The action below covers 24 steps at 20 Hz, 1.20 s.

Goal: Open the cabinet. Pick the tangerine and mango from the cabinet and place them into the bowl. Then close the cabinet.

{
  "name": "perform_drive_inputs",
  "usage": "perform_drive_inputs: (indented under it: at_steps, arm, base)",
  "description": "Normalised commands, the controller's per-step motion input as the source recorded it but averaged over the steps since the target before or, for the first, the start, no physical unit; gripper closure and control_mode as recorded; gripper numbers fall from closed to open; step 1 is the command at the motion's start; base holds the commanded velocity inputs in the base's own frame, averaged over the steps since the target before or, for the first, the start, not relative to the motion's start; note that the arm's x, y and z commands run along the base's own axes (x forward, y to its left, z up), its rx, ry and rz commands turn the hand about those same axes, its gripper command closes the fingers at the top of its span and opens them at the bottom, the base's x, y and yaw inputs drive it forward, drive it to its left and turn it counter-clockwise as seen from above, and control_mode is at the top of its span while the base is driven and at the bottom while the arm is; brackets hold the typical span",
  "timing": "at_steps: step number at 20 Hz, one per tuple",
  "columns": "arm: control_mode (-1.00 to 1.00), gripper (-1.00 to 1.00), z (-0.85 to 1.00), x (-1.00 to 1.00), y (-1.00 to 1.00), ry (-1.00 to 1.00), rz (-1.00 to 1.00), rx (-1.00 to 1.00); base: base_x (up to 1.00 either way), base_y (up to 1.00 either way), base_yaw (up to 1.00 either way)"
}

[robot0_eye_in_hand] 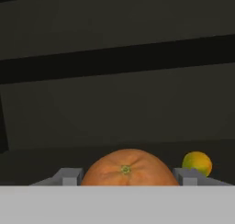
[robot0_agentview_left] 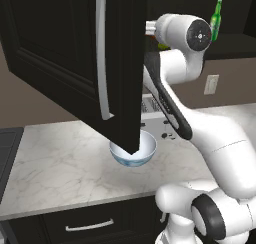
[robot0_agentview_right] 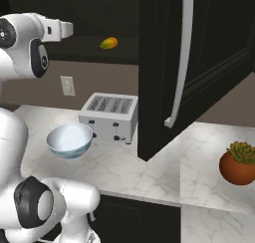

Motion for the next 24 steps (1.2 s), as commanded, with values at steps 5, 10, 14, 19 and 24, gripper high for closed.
perform_drive_inputs:
  at_steps: [5,10,14,19,24]
  arm:
    - [-1.0,1.0,0.0,-1.0,0.0,0.01,-0.07,0.0]
    - [-1.0,1.0,-0.08,-1.0,0.0,0.04,-0.06,0.0]
    - [-1.0,1.0,-0.46,-1.0,0.0,0.04,-0.01,0.0]
    - [-1.0,1.0,-0.62,-1.0,0.0,0.19,0.0,0.0]
    - [-1.0,1.0,-0.37,-0.77,0.0,0.38,0.0,0.01]
  base:
    - [0.0,0.0,0.0]
    - [0.0,0.0,0.0]
    - [0.0,0.0,0.0]
    - [0.0,0.0,0.0]
    - [0.0,0.0,0.0]
